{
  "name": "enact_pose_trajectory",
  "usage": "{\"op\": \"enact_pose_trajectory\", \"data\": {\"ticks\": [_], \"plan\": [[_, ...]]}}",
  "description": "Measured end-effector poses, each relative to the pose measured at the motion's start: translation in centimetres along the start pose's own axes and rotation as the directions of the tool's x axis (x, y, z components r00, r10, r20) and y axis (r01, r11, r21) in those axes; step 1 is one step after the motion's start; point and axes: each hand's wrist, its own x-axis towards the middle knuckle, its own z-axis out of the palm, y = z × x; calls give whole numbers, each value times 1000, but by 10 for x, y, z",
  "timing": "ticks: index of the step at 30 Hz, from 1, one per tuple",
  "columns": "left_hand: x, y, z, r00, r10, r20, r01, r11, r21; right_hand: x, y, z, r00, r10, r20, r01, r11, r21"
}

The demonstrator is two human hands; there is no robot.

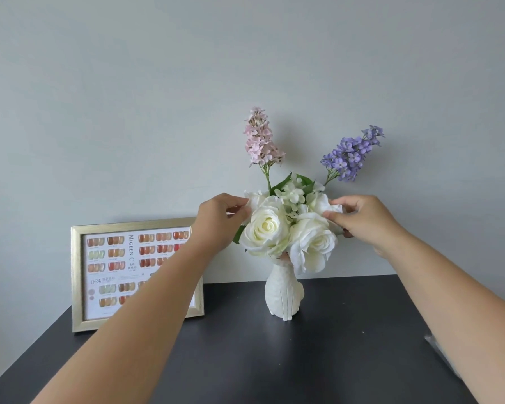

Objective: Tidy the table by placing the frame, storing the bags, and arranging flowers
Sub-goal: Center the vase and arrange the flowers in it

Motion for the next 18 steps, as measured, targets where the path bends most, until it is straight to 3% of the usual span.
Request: {"op": "enact_pose_trajectory", "data": {"ticks": [6,10,14,18], "plan": [[-2,-3,-11,998,-50,-23,47,989,-137,-6,2,-11,1000,10,29,-10,1000,4],[-1,-2,-14,999,-34,-20,31,993,-115,-12,4,-10,997,-11,80,16,998,-67],[14,4,-28,993,-62,-104,43,983,-176,1,-7,-28,999,29,-17,-29,1000,7],[42,22,-25,996,-87,8,88,996,-31,33,-15,-36,986,122,-116,-113,990,84]]}}
